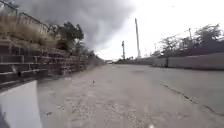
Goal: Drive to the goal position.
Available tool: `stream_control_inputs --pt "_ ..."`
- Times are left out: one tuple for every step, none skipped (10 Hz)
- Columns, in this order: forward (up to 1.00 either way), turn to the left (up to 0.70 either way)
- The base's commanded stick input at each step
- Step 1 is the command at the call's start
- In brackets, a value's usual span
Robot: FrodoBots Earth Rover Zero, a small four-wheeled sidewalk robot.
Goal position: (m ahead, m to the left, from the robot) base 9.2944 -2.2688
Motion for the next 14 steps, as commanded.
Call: stream_control_inputs --pt "0.85 0.00" --pt "0.85 0.00" --pt "0.85 0.00" --pt "0.85 0.00" --pt "0.85 0.00" --pt "0.85 0.00" --pt "0.85 0.00" --pt "0.85 0.00" --pt "0.85 0.00" --pt "0.85 0.00" --pt "0.85 0.00" --pt "0.85 0.00" --pt "0.85 0.00" --pt "0.85 0.00"
